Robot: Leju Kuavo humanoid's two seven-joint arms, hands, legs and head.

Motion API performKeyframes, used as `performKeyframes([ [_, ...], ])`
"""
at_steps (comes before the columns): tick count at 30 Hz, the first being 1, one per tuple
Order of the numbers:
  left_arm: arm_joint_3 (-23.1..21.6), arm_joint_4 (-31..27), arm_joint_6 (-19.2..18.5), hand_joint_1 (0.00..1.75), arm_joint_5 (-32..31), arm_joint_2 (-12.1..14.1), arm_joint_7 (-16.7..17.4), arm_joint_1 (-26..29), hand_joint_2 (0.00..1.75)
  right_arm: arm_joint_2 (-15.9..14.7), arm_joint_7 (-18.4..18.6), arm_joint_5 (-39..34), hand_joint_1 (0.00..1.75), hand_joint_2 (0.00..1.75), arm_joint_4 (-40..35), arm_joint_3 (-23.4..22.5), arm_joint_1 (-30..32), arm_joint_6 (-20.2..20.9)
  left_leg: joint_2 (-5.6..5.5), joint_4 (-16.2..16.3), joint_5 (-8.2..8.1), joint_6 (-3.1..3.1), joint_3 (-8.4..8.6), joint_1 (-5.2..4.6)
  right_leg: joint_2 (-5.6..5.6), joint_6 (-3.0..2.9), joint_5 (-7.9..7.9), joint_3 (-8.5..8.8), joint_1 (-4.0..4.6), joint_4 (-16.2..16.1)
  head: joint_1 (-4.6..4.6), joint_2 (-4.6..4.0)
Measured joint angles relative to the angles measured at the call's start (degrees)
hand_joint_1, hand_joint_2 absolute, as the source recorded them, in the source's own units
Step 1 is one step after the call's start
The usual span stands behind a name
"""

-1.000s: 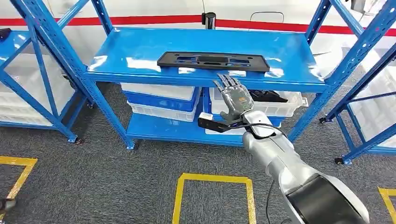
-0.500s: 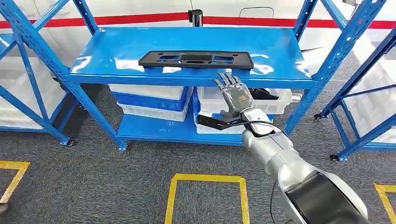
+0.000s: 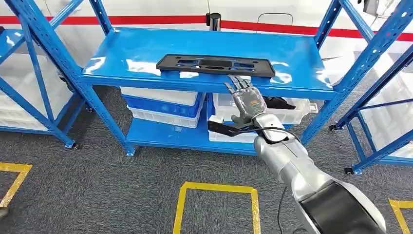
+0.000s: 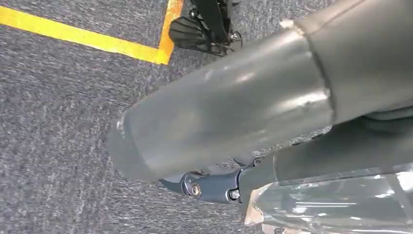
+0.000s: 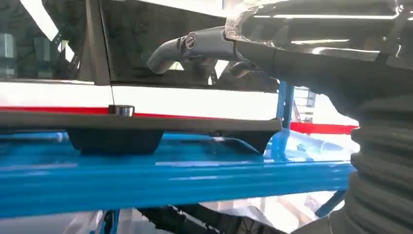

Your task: Take the parts from the cabinet and place them on the table.

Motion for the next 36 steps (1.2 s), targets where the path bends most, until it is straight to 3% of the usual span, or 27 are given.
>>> performKeyframes([
  [1,0.0,0.0,0.0,0.00,0.0,0.1,0.0,-0.1,0.00,0.0,0.0,0.0,0.00,1.75,0.0,-0.1,-0.1,0.1,-0.02,0.4,-0.45,-0.59,-0.49,-0.40,0.16,-0.85,-0.42,0.73,0.59,0.2,0.13,0.00],
  [2,0.1,0.0,0.0,0.00,0.0,0.0,0.0,-0.1,0.00,0.1,0.0,0.0,0.00,1.75,0.0,-0.1,-0.2,0.2,-0.06,0.6,-0.51,-0.74,-0.48,-0.41,0.33,-1.85,-0.33,0.60,0.47,-0.1,-0.16,0.00],
  [4,0.1,0.0,-0.1,0.00,0.0,0.0,-0.1,-0.1,0.00,0.0,0.0,0.1,0.00,1.75,0.0,-0.4,-0.2,0.3,-0.01,0.3,-0.45,-0.97,-0.38,-0.23,0.35,-2.64,-0.60,0.54,0.75,-0.1,-0.22,0.00],
  [6,0.1,0.0,-0.1,0.00,0.0,0.1,-0.1,-0.1,0.00,0.1,0.0,0.2,0.00,1.75,-0.2,-0.6,-0.5,0.3,-0.13,1.1,-1.42,-1.73,-0.34,-0.06,0.49,-3.44,-0.63,1.11,-0.06,-0.4,-0.22,0.00],
  [8,0.1,0.0,-0.1,0.00,0.0,0.0,-0.1,-0.2,0.00,0.5,0.0,0.3,0.00,1.75,-0.3,-0.6,-1.0,0.3,-0.28,7.7,-4.57,-2.53,-3.68,0.33,0.50,-3.92,-0.94,1.30,-0.17,-0.4,-0.57,0.00],
  [10,0.3,0.0,-0.1,0.00,0.0,0.0,-0.1,-0.1,0.00,0.7,0.0,0.5,0.00,1.75,-0.3,-0.6,-0.9,0.4,-0.30,16.8,-7.71,-3.08,-9.19,0.69,0.50,-4.15,-1.13,1.39,-0.12,-0.4,-0.52,0.00],
  [11,0.4,0.0,-0.1,0.00,0.0,0.0,-0.1,0.0,0.00,0.8,0.0,0.5,0.00,1.75,-0.3,-0.6,-0.8,0.4,-0.30,18.6,-7.46,-3.16,-10.75,0.79,0.51,-4.23,-1.20,1.45,-0.13,-0.4,-0.52,0.00],
  [12,0.4,0.0,-0.1,0.00,0.0,0.0,-0.1,0.1,0.00,0.9,0.0,0.5,0.00,1.75,-0.3,-0.6,-0.8,0.4,-0.30,17.6,-5.79,-3.18,-10.99,0.95,0.57,-4.28,-1.27,1.56,-0.16,-0.4,-0.55,0.00],
  [13,0.4,0.0,-0.1,0.00,0.0,0.0,-0.1,0.1,0.00,1.0,0.0,0.5,0.00,1.75,-0.3,-0.6,-0.9,0.4,-0.29,14.0,-2.89,-3.17,-9.86,1.13,0.64,-4.28,-1.35,1.76,-0.21,-0.4,-0.55,0.00],
  [15,0.5,0.0,0.0,0.00,0.0,0.0,-0.1,0.0,0.00,1.2,0.0,0.6,0.00,1.75,-0.4,-0.6,-1.0,0.3,-0.27,3.7,3.06,-3.06,-5.41,1.33,0.69,-3.92,-1.66,2.29,-0.34,-0.4,-0.57,0.00],
  [16,0.5,0.0,0.0,0.00,0.0,0.0,-0.1,0.0,0.00,1.2,0.0,0.6,0.00,1.75,-0.4,-0.6,-1.1,0.3,-0.40,1.1,2.49,-3.16,-4.06,1.17,0.74,-3.68,-1.77,2.34,-0.04,-0.5,-0.52,0.00],
  [18,0.5,0.0,0.0,0.00,-0.1,0.0,0.0,-0.1,0.00,1.4,0.0,0.7,0.00,1.75,-0.5,-0.6,-1.3,0.3,-0.57,1.0,2.37,-2.68,-4.26,0.70,0.79,-3.05,-1.81,2.16,0.08,-0.6,-0.48,0.00],
  [20,0.5,0.0,0.0,0.00,-0.1,0.0,0.0,0.0,0.00,1.5,0.0,0.8,0.00,1.75,-0.5,-0.6,-1.3,0.3,-0.63,0.9,2.32,-1.80,-4.04,0.37,0.78,-2.10,-1.87,2.47,0.01,-1.1,-0.50,0.00],
  [21,0.5,0.0,0.0,0.00,-0.1,-0.1,0.0,0.0,0.00,1.4,0.0,0.8,0.00,1.75,-0.5,-0.6,-1.3,0.3,-0.55,0.0,2.83,-1.08,-3.45,0.88,0.58,-1.77,-2.20,2.06,0.22,-0.5,-0.41,0.00],
  [22,0.5,0.0,0.0,0.00,-0.1,-0.2,0.0,0.0,0.00,1.4,0.0,0.9,0.00,1.75,-0.5,-0.6,-1.4,0.3,-0.60,-0.2,2.79,-0.78,-3.18,0.57,0.41,-1.97,-3.12,1.31,0.18,1.4,-0.39,0.00],
  [24,0.5,0.0,0.0,0.00,-0.1,-0.2,0.0,-0.1,0.00,1.4,0.0,0.9,0.00,1.75,-0.5,-0.6,-1.3,0.3,-0.55,-0.1,2.63,0.06,-3.09,0.32,0.40,-2.96,-6.74,-3.09,0.31,9.8,-0.31,0.00],
  [25,0.5,0.0,0.0,0.00,-0.1,-0.2,0.0,-0.1,0.00,1.3,0.0,0.9,0.00,1.75,-0.5,-0.6,-1.0,0.3,-0.57,-0.1,2.53,0.21,-3.06,0.16,0.41,-3.15,-8.20,-5.65,0.32,14.5,-0.31,0.00],
  [26,0.5,0.0,0.0,0.00,-0.1,-0.2,0.0,-0.1,0.00,1.3,0.0,0.9,0.00,1.75,-0.4,-0.6,-0.7,0.3,-0.63,-0.1,2.47,0.31,-3.01,0.03,0.42,-2.99,-8.53,-7.17,0.46,17.0,-0.24,0.00],
  [27,0.5,0.0,0.0,0.00,-0.1,-0.3,0.0,-0.1,0.00,1.3,0.0,0.9,0.00,1.75,-0.5,-0.6,-0.5,0.3,-0.75,-0.1,2.39,0.40,-2.86,-0.13,0.42,-2.72,-7.78,-7.28,0.50,16.6,-0.33,0.00],
  [28,0.5,0.0,0.0,0.00,-0.1,-0.3,0.0,0.0,0.00,1.3,0.0,1.0,0.00,1.75,-0.5,-0.6,-0.5,0.3,-0.87,0.0,2.23,0.47,-2.67,-0.29,0.41,-2.37,-6.04,-5.98,0.54,13.6,-0.26,0.00],
  [29,0.5,0.0,0.0,0.00,-0.1,-0.3,0.0,0.0,0.00,1.3,0.0,1.1,0.00,1.75,-0.5,-0.6,-0.5,0.3,-0.96,0.0,2.07,0.42,-2.38,-0.45,0.41,-2.12,-3.73,-3.63,0.71,8.6,-0.28,0.00],
  [30,0.5,0.0,0.1,0.00,-0.2,-0.4,0.1,0.0,0.00,1.3,0.0,1.2,0.00,1.75,-0.5,-0.6,-0.6,0.3,-1.00,0.0,1.80,0.29,-2.05,-0.58,0.35,-2.19,-1.39,-0.95,0.84,2.9,-0.26,0.00],
  [31,0.5,0.0,0.1,0.00,-0.2,-0.5,0.1,0.0,0.00,1.3,-0.1,1.3,0.00,1.75,-0.5,-0.6,-0.7,0.3,-1.00,0.0,1.58,0.14,-1.98,-0.61,0.24,-2.77,-0.40,0.36,1.04,-0.7,-0.26,0.00],
  [32,0.5,0.0,0.1,0.00,-0.2,-0.5,0.1,-0.1,0.00,1.6,-0.2,1.5,0.00,1.75,-0.5,-0.6,-0.7,0.3,-1.03,0.3,1.23,-0.21,-2.06,-1.16,0.20,-3.09,-0.23,1.18,1.35,-1.1,-0.48,0.00],
  [34,0.5,0.0,0.1,0.00,-0.2,-0.5,0.1,-0.1,0.00,1.9,-0.3,1.6,0.00,1.75,-0.5,-0.6,-0.7,0.3,-0.89,0.2,1.12,-0.49,-2.01,-0.83,0.31,-3.33,-0.27,1.07,1.15,-1.1,-0.48,0.00],
  [35,0.5,0.0,0.1,0.00,-0.2,-0.5,0.0,-0.1,0.00,2.0,-0.4,1.8,0.00,1.75,-0.5,-0.6,-0.8,0.3,-0.85,0.1,1.02,-0.93,-1.94,-0.58,0.36,-3.75,-0.25,1.12,1.33,-1.2,-0.33,0.00],
  [36,0.5,0.0,0.1,0.00,-0.2,-0.4,0.0,-0.1,0.00,2.2,-0.4,2.1,0.00,1.75,-0.5,-0.6,-0.9,0.3,-0.84,0.4,0.57,-1.32,-2.11,-0.51,0.41,-4.21,-0.01,1.68,0.36,-1.9,-0.37,0.00],
])
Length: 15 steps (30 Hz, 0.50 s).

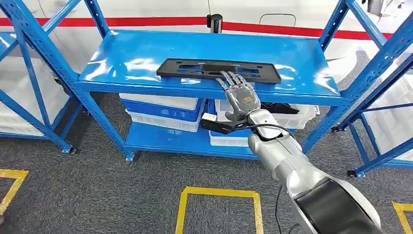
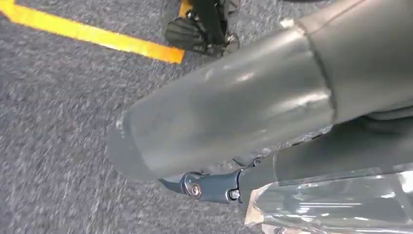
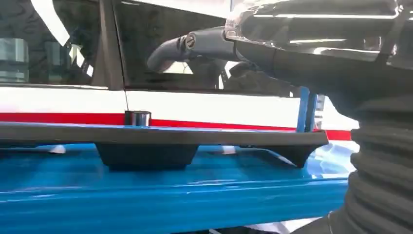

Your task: Take the parts from the cabinet and place them on the table.

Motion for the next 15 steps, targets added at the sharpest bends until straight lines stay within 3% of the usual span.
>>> performKeyframes([
  [2,0.0,0.0,0.1,0.00,-0.1,-0.1,0.0,0.0,0.00,0.6,0.0,0.2,0.00,1.75,-0.1,0.0,-0.2,0.0,0.09,4.3,-2.41,-0.94,-1.87,0.26,-0.02,-0.57,-0.18,0.62,-0.14,-0.3,-0.24,0.00],
  [4,0.0,0.0,0.2,0.00,-0.2,-0.2,0.0,0.0,0.00,1.1,0.0,0.3,0.00,1.75,-0.1,0.0,-0.1,0.0,0.13,13.4,-5.89,-1.89,-6.85,1.14,-0.02,-0.83,-0.41,0.79,-0.15,-0.3,-0.17,0.00],
  [5,0.0,0.0,0.2,0.00,-0.2,-0.2,0.0,0.0,0.00,1.3,0.0,0.5,0.00,1.75,-0.1,0.0,0.0,0.0,0.17,16.3,-6.53,-2.26,-8.83,1.47,-0.02,-0.89,-0.47,0.83,-0.18,-0.3,-0.22,0.00],
  [6,0.0,0.0,0.2,0.00,-0.3,-0.1,0.0,0.1,0.00,1.5,0.0,0.5,0.00,1.75,-0.1,0.0,0.1,0.0,0.20,17.1,-6.09,-2.46,-9.82,1.75,0.01,-0.76,-0.60,0.90,-0.28,-0.3,-0.24,0.00],
  [7,0.0,0.0,0.2,0.00,-0.3,-0.1,0.0,0.1,0.00,1.6,0.1,0.5,0.00,1.75,-0.1,0.0,0.2,0.0,0.23,15.2,-4.10,-2.74,-9.43,2.03,0.05,-0.63,-0.71,1.04,-0.46,-0.3,-0.17,0.00],
  [9,0.0,0.0,0.3,0.00,-0.4,0.0,0.0,0.1,0.00,1.7,0.3,0.8,0.00,1.75,-0.1,0.0,0.1,0.1,0.32,5.9,1.58,-3.27,-5.25,2.58,0.09,0.06,-1.17,1.69,-0.95,-0.3,-0.20,0.00],
  [10,0.0,0.0,0.3,0.00,-0.4,0.0,0.0,0.1,0.00,1.9,0.4,0.9,0.00,1.75,-0.1,0.0,0.0,0.2,0.52,1.2,3.66,-3.55,-2.89,2.91,0.10,0.45,-1.42,1.94,-0.83,-0.3,-0.28,0.00],
  [11,0.0,0.1,0.3,0.00,-0.5,-0.2,0.0,0.0,0.00,2.0,0.5,0.9,0.00,1.75,-0.1,0.0,-0.2,0.3,0.33,-0.6,2.50,-3.69,-1.95,2.43,0.19,0.88,-1.66,1.86,-0.35,-0.1,-0.50,0.00],
  [12,0.0,0.1,0.3,0.00,-0.5,-0.2,0.0,0.0,0.00,2.1,0.5,1.1,0.00,1.75,-0.1,0.0,-0.5,0.4,0.06,-0.4,2.51,-2.73,-1.83,2.40,0.22,1.27,-1.68,1.76,-0.34,-0.2,-0.31,0.00],
  [13,0.0,0.1,0.3,0.00,-0.6,-0.2,0.0,0.0,0.00,2.1,0.6,1.2,0.00,1.75,-0.1,0.0,-0.6,0.6,0.10,-0.3,2.46,-2.37,-1.87,2.14,0.22,1.54,-1.58,1.76,-0.33,-0.4,-0.22,0.00],
  [15,0.1,0.1,0.3,0.00,-0.6,-0.2,0.0,0.0,0.00,2.4,0.6,1.2,0.00,1.75,-0.1,0.0,-0.8,0.9,0.01,-0.6,2.64,-1.21,-1.55,1.58,0.22,2.63,-1.58,2.06,-0.25,-0.8,-0.26,0.00],
])
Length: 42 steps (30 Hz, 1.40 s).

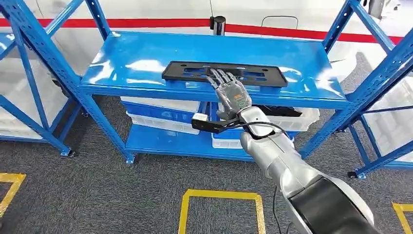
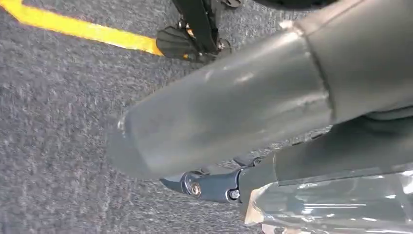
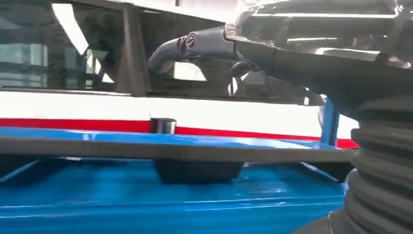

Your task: Take the parts from the cabinet and place them on the table.

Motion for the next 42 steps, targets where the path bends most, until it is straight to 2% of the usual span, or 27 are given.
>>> performKeyframes([
  [1,0.0,0.0,0.0,0.00,0.0,0.0,0.0,0.1,0.00,0.0,0.0,0.1,0.00,1.75,0.0,0.0,0.0,0.0,0.11,-0.5,0.29,0.69,0.43,0.23,-0.21,0.13,-0.53,-0.56,-0.27,1.0,0.13,0.00],
  [3,0.0,0.0,0.0,0.00,-0.2,0.0,0.0,0.0,0.00,0.1,0.0,0.5,0.00,1.75,0.0,0.0,-0.5,0.1,0.10,-0.6,0.10,1.78,0.60,-0.18,-0.31,-0.69,-3.55,-4.05,-0.19,7.9,0.31,0.00],
  [5,0.0,0.0,0.0,0.00,-0.3,0.0,-0.1,-0.1,0.00,0.3,0.2,0.9,0.00,1.75,0.0,0.0,-0.3,0.5,0.06,-0.6,-0.17,2.21,0.71,-0.46,-0.28,-1.05,-6.47,-9.20,0.05,17.1,0.35,0.00],
  [6,0.0,0.0,0.0,0.00,-0.3,0.0,-0.1,-0.1,0.00,0.4,0.2,1.0,0.00,1.75,0.0,0.0,-0.1,0.5,-0.02,-0.6,-0.27,2.34,0.86,-0.67,-0.29,-0.80,-6.63,-10.67,0.22,19.4,0.33,0.00],
  [7,0.0,0.0,0.0,0.00,-0.3,0.0,-0.1,0.0,0.00,0.4,0.2,1.0,0.00,1.75,0.0,0.0,0.0,0.6,-0.14,-0.6,-0.38,2.43,1.06,-0.85,-0.29,-0.57,-5.69,-10.52,0.32,18.3,0.33,0.00],
  [9,0.0,0.0,0.0,0.00,-0.3,0.0,-0.1,0.1,0.00,0.6,0.2,1.1,0.00,1.75,0.0,0.0,-0.2,0.7,-0.27,-0.5,-0.73,2.36,1.60,-1.12,-0.30,-0.15,-1.44,-6.64,0.67,9.7,0.35,0.00],
  [11,0.0,0.0,0.0,0.00,-0.3,-0.1,-0.2,0.0,0.00,0.7,0.2,1.2,0.00,1.75,0.0,0.0,-0.6,0.7,-0.31,-0.4,-1.16,1.96,1.85,-1.41,-0.30,-0.86,1.52,-2.73,1.04,1.0,0.39,0.00],
  [14,0.0,0.0,0.0,0.00,-0.3,-0.1,-0.2,0.0,0.00,1.0,0.2,1.2,0.00,1.75,0.0,0.0,-0.5,0.7,-0.37,-0.3,-1.75,1.22,2.00,-1.41,-0.23,-2.12,1.65,-2.26,1.34,0.8,0.37,0.00],
  [16,0.0,0.0,0.0,0.00,-0.3,0.1,-0.2,0.0,0.00,1.2,0.2,1.2,0.00,1.75,0.0,0.0,-0.7,0.6,-0.23,0.3,-2.36,0.50,1.91,-1.03,-0.17,-2.94,1.92,-1.62,0.42,0.2,0.39,0.00],
  [17,0.0,0.0,0.0,0.00,-0.4,0.0,-0.2,0.0,0.00,1.3,0.2,1.2,0.00,1.75,-0.1,0.0,-0.8,0.6,-0.05,2.2,-3.52,0.08,1.22,-1.09,-0.15,-3.44,1.72,-1.36,0.43,0.2,0.17,0.00],
  [20,0.0,0.0,0.0,0.00,-0.4,0.0,-0.3,0.0,0.00,1.5,0.2,1.2,0.00,1.75,0.0,0.0,-0.6,0.6,-0.02,14.9,-9.07,-1.06,-5.59,-0.28,-0.16,-4.06,1.30,-0.95,0.43,0.2,0.09,0.00],
  [21,0.0,0.0,-0.1,0.00,-0.4,0.0,-0.3,0.1,0.00,1.5,0.2,1.4,0.00,1.75,0.0,0.0,-0.4,0.6,0.01,17.5,-9.24,-1.33,-7.42,-0.04,-0.16,-4.10,1.23,-0.83,0.43,0.2,0.02,0.00],
  [22,0.0,0.0,0.0,0.00,-0.4,0.0,-0.3,0.1,0.00,1.5,0.2,1.4,0.00,1.75,0.0,0.0,-0.3,0.6,0.09,17.1,-8.14,-1.49,-7.74,0.18,-0.14,-3.96,1.07,-0.71,0.36,0.2,0.09,0.00],
  [23,0.0,0.0,0.0,0.00,-0.4,0.1,-0.2,0.1,0.00,1.5,0.2,1.4,0.00,1.75,0.0,0.0,-0.2,0.6,0.24,14.1,-5.70,-1.66,-6.75,0.45,-0.07,-3.79,0.87,-0.49,0.31,0.2,0.00,0.00],
  [25,0.0,0.0,-0.1,0.00,-0.5,0.2,-0.3,0.1,0.00,1.5,0.3,1.6,0.00,1.75,0.0,0.0,-0.3,0.6,0.38,4.1,-0.09,-1.83,-2.12,0.85,0.01,-3.22,0.43,0.18,0.07,0.2,0.02,0.00],
  [26,0.0,0.0,0.0,0.00,-0.5,0.2,-0.2,0.1,0.00,1.6,0.5,1.7,0.00,1.75,0.0,0.0,-0.4,0.7,0.56,0.4,0.62,-1.93,-0.32,0.96,0.02,-2.79,0.16,0.35,0.26,0.2,0.04,0.00],
  [27,0.0,0.0,-0.1,0.00,-0.5,0.2,-0.2,0.0,0.00,1.5,0.7,1.9,0.00,1.75,0.0,0.0,-0.6,0.8,0.10,0.0,0.15,-1.37,-0.05,0.50,0.12,-2.40,-0.06,0.22,0.73,0.4,0.09,0.00],
  [30,0.0,0.0,-0.1,0.00,-0.7,0.2,-0.2,0.0,0.00,1.6,1.1,1.9,0.00,1.75,0.0,0.0,-0.6,1.1,-0.01,0.1,-0.23,0.12,-0.07,-0.15,0.09,-1.32,-0.15,0.42,0.69,-0.2,0.17,0.00],
  [31,0.0,0.0,-0.1,0.00,-0.8,0.1,-0.3,0.0,0.00,1.6,1.2,1.9,0.00,1.75,0.0,0.0,-0.8,1.1,0.01,-0.6,0.21,0.86,0.52,0.19,0.02,-0.83,-0.45,0.12,1.04,0.0,0.13,0.00],
  [33,0.0,0.0,-0.1,0.00,-1.0,0.1,-0.4,0.0,0.00,1.6,1.3,2.0,0.00,1.75,0.0,0.0,-0.8,1.2,0.07,-0.8,0.21,1.24,0.88,0.02,-0.17,-0.84,-1.00,-0.24,0.69,1.4,0.26,0.00],
  [34,0.0,0.0,-0.1,0.00,-1.0,0.2,-0.5,0.0,0.00,1.6,1.6,2.2,0.00,1.75,0.0,0.0,-1.0,1.4,0.12,-0.9,0.10,1.97,1.00,-0.02,-0.18,-1.33,-2.74,-2.12,0.71,5.2,0.39,0.00],
  [36,0.0,0.0,-0.3,0.00,-1.3,0.2,-0.7,-0.1,0.00,1.5,2.6,2.8,0.00,1.75,0.2,0.1,-0.8,1.8,0.11,-0.9,-0.14,2.35,1.20,-0.20,-0.18,-1.87,-5.73,-6.63,0.67,13.5,0.35,0.00],
  [37,0.0,0.0,-0.4,0.00,-1.6,0.2,-0.8,-0.1,0.00,1.4,3.3,3.1,0.00,1.75,0.4,0.1,-0.3,2.0,0.03,-0.8,-0.34,2.47,1.33,-0.33,-0.17,-1.70,-6.82,-9.77,0.80,18.5,0.42,0.00],
  [38,0.0,0.0,-0.4,0.00,-1.7,0.1,-0.9,-0.1,0.00,1.3,3.7,3.1,0.00,1.75,0.6,0.1,-0.1,2.4,-0.11,-0.8,-0.48,2.42,1.52,-0.44,-0.17,-1.43,-6.32,-10.45,0.80,18.9,0.39,0.00],
  [39,0.0,0.0,-0.4,0.00,-1.8,0.1,-0.9,0.0,0.00,1.2,4.2,3.2,0.00,1.75,0.7,0.1,0.1,2.5,-0.21,-0.8,-0.70,2.40,1.75,-0.54,-0.18,-1.06,-4.84,-9.77,0.79,16.7,0.35,0.00],
  [41,0.0,0.0,-0.4,0.00,-2.3,0.1,-0.9,0.0,0.00,1.0,5.0,3.3,0.00,1.75,1.0,0.1,0.1,2.9,-0.33,-0.8,-1.23,2.07,2.48,-0.61,-0.20,-0.46,0.17,-5.26,0.81,6.3,0.44,0.00],
  [42,0.0,0.0,-0.4,0.00,-2.3,0.0,-0.9,0.0,0.00,0.9,5.5,3.4,0.00,1.75,1.0,0.1,0.0,3.2,-0.35,-0.7,-1.55,1.79,2.69,-0.63,-0.29,-0.61,2.09,-3.07,0.82,1.2,0.48,0.00],
])
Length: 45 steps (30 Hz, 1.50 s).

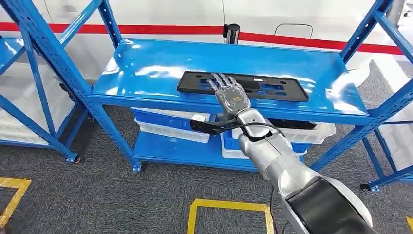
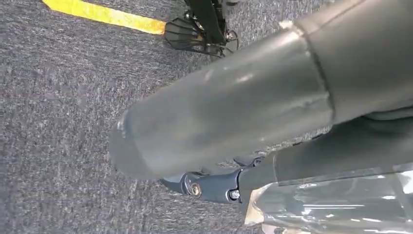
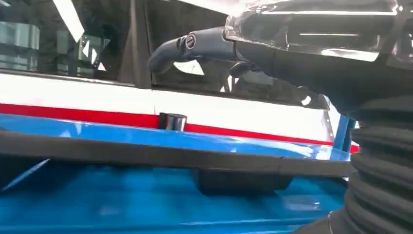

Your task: Take the parts from the cabinet and place them on the table.

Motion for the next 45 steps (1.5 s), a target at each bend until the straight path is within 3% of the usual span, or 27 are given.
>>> performKeyframes([
  [1,0.0,0.0,0.0,0.00,-0.1,0.0,0.0,-0.1,0.00,-0.2,0.5,0.0,0.00,1.75,0.2,0.0,0.0,0.4,-0.03,0.3,-0.47,-0.42,0.00,-0.59,0.01,-0.55,0.26,0.81,0.27,-0.8,0.02,0.00],
  [4,0.0,0.0,0.0,0.00,-0.2,0.0,0.0,-0.2,0.00,-0.4,1.3,0.2,0.00,1.75,0.5,-0.1,0.0,0.6,-0.09,0.1,-0.80,-1.05,0.20,-0.13,0.07,-1.75,0.01,0.76,0.56,-0.8,0.04,0.00],
  [6,0.0,0.0,0.0,0.00,-0.2,0.1,0.0,-0.2,0.00,-0.5,1.8,0.2,0.00,1.75,0.6,-0.1,-0.3,1.0,0.09,1.1,-1.70,-1.86,-0.06,0.00,0.23,-2.47,0.03,1.60,-0.28,-1.3,0.04,0.00],
  [7,0.0,0.0,0.0,0.00,-0.2,0.0,0.0,-0.3,0.00,-0.5,2.1,0.2,0.00,1.75,0.6,-0.1,-0.4,1.2,0.28,4.2,-3.29,-2.24,-1.45,0.12,0.21,-3.14,-0.25,1.94,-0.36,-1.3,-0.46,0.00],
  [9,0.0,0.0,0.0,0.00,-0.4,0.0,0.0,-0.3,0.00,-0.6,2.9,0.5,0.00,1.75,0.8,-0.1,-0.2,1.5,0.35,13.7,-7.15,-2.88,-6.58,0.44,0.21,-3.55,-0.58,2.30,-0.26,-1.3,-0.33,0.00],
  [10,0.0,0.0,0.0,0.00,-0.4,0.0,0.1,-0.3,0.00,-0.6,3.2,0.6,0.00,1.75,1.0,-0.1,0.0,1.6,0.38,17.5,-8.09,-3.08,-9.08,0.53,0.22,-3.73,-0.72,2.42,-0.22,-1.3,-0.37,0.00],
  [11,0.0,0.0,0.0,0.00,-0.4,0.0,0.1,-0.2,0.00,-0.6,3.5,0.7,0.00,1.75,1.1,-0.1,0.2,1.7,0.44,18.9,-7.60,-3.19,-10.58,0.62,0.25,-3.64,-0.93,2.57,-0.20,-1.2,-0.33,0.00],
  [13,0.0,0.0,0.0,0.00,-0.5,0.0,0.1,-0.2,0.00,-0.7,4.2,0.7,0.00,1.75,1.3,-0.2,0.3,1.8,0.55,13.6,-2.89,-3.05,-9.13,0.66,0.42,-3.42,-1.35,3.20,-0.21,-1.2,-0.39,0.00],
  [14,0.0,0.0,0.0,0.00,-0.6,0.0,0.1,-0.2,0.00,-0.8,4.7,0.7,0.00,1.75,1.4,-0.4,0.2,1.8,0.58,7.5,0.62,-2.79,-6.50,0.67,0.47,-3.27,-1.62,3.68,-0.21,-1.2,-0.39,0.00],
  [15,0.0,0.0,0.0,0.00,-0.6,0.1,0.1,-0.2,0.00,-0.8,4.9,0.9,0.00,1.75,1.4,-0.5,0.1,1.8,0.60,3.2,2.67,-2.45,-4.51,0.64,0.49,-3.01,-1.86,3.95,-0.21,-1.3,-0.37,0.00],
  [16,0.0,0.0,0.0,0.00,-0.7,0.1,0.1,-0.3,0.00,-0.9,5.2,0.9,0.00,1.75,1.5,-0.6,-0.2,1.9,0.58,0.5,2.38,-2.07,-3.08,0.28,0.56,-2.62,-2.15,4.03,0.25,-1.2,-0.31,0.00],
  [20,0.0,0.0,0.0,0.00,-0.8,0.1,0.0,-0.3,0.00,-1.1,5.4,1.0,0.00,1.75,1.6,-1.3,-0.5,2.0,0.47,0.1,1.95,-0.68,-2.36,-0.18,0.54,-1.45,-2.69,4.21,0.31,-1.6,-0.28,0.00],
  [21,0.0,0.0,0.0,0.00,-0.9,0.0,0.0,-0.3,0.00,-1.1,5.4,1.1,0.00,1.75,1.6,-1.4,-0.5,2.0,0.59,-0.6,2.28,-0.23,-1.80,0.47,0.40,-1.25,-2.99,3.73,0.38,-1.0,-0.31,0.00],
  [22,0.0,0.0,0.0,0.00,-0.8,0.0,0.0,-0.3,0.00,-1.3,5.5,1.1,0.00,1.75,1.6,-1.4,-0.7,2.0,0.58,-0.8,2.25,-0.02,-1.44,0.22,0.32,-1.18,-3.86,2.77,0.32,1.3,-0.13,0.00],
  [25,0.0,0.0,0.0,0.00,-0.9,0.0,0.0,-0.5,0.00,-1.6,5.6,0.9,0.00,1.75,1.8,-1.6,-0.4,2.0,0.54,-0.8,1.63,0.78,-0.99,0.14,0.33,-1.44,-8.52,-5.28,0.03,15.3,0.02,0.00],
  [26,0.0,0.0,0.0,0.00,-1.0,0.0,0.0,-0.5,0.00,-1.7,5.7,1.0,0.00,1.75,1.9,-1.8,-0.1,2.0,0.43,-0.7,1.40,0.76,-0.80,0.14,0.31,-1.08,-8.54,-7.08,-0.06,17.5,0.02,0.00],
  [27,0.0,0.0,0.0,0.00,-1.0,0.0,0.0,-0.4,0.00,-1.8,5.8,1.2,0.00,1.75,2.0,-1.9,0.0,2.0,0.29,-0.7,1.17,0.68,-0.54,0.15,0.31,-0.61,-7.49,-7.12,-0.15,16.5,0.04,0.00],
  [28,0.0,0.0,0.0,0.00,-1.0,0.0,0.0,-0.3,0.00,-1.9,5.9,1.4,0.00,1.75,2.1,-1.9,-0.1,2.0,0.18,-0.7,0.86,0.46,-0.17,0.16,0.28,0.07,-5.28,-5.78,-0.33,13.0,0.09,0.00],
  [31,0.0,0.0,0.0,0.00,-1.0,-0.1,0.0,-0.2,0.00,-2.2,6.1,1.5,0.00,1.75,2.1,-2.0,-0.3,2.0,0.12,-0.4,0.04,-0.12,0.71,0.22,-0.10,1.11,-0.20,-1.00,-0.74,2.0,0.07,0.00],
  [33,0.0,0.0,0.0,0.00,-1.0,0.0,-0.2,-0.3,0.00,-2.3,6.5,1.7,0.00,1.75,2.2,-2.5,-0.4,2.2,0.14,-0.1,-0.86,-0.98,0.79,-0.25,-0.15,0.07,0.56,0.73,-0.51,-0.7,0.15,0.00],
  [36,0.1,0.0,0.0,0.00,-1.1,-0.1,-0.3,-0.3,0.00,-2.7,7.1,1.7,0.00,1.75,2.3,-3.2,-0.4,2.1,0.24,-0.4,-1.19,-1.74,1.12,0.20,-0.01,-1.42,0.13,0.54,-0.10,-0.5,0.15,0.00],
  [38,0.2,0.0,0.1,0.00,-1.1,0.0,-0.3,-0.2,0.00,-2.8,7.5,1.7,0.00,1.75,2.3,-3.6,-0.6,2.1,0.44,2.0,-2.69,-2.45,0.14,0.48,0.21,-2.33,-0.14,1.29,-0.73,-0.8,-0.13,0.00],
  [39,0.4,0.0,0.1,0.00,-1.1,-0.1,-0.3,-0.3,0.00,-2.8,7.7,1.7,0.89,1.75,2.3,-3.8,-0.6,2.1,0.55,5.4,-4.29,-2.65,-1.56,0.58,0.22,-2.74,-0.28,1.50,-0.67,-0.8,-0.31,0.00],
  [40,0.4,0.0,0.0,0.00,-1.1,-0.1,-0.6,-0.3,0.00,-2.8,7.7,1.7,1.55,1.75,2.3,-3.9,-0.5,2.1,0.54,10.1,-6.22,-2.86,-4.10,0.64,0.22,-2.85,-0.37,1.64,-0.57,-0.7,-0.15,0.00],
  [42,0.5,0.0,-0.2,0.00,-1.1,-0.1,-2.2,-0.1,0.00,-2.9,7.7,1.5,1.75,1.75,2.5,-4.5,0.1,2.3,0.55,17.9,-8.23,-3.02,-9.28,0.64,0.23,-3.28,-0.68,1.87,-0.21,-0.7,-0.22,0.00],
  [43,0.6,0.0,-0.4,0.00,-1.0,-0.1,-3.8,-0.1,0.00,-3.0,7.7,1.4,1.75,1.75,2.6,-4.7,0.5,2.2,0.55,18.0,-7.14,-2.87,-10.11,0.63,0.27,-3.42,-0.84,2.07,-0.06,-0.7,-0.18,0.00],
  [45,1.0,0.0,2.1,0.00,-0.9,-0.1,-9.9,0.1,0.00,-3.2,7.5,1.3,1.66,1.75,2.6,-5.3,0.8,2.2,0.54,11.4,-1.94,-2.21,-7.96,0.59,0.45,-3.34,-1.26,2.68,0.16,-0.7,-0.20,0.00],
])
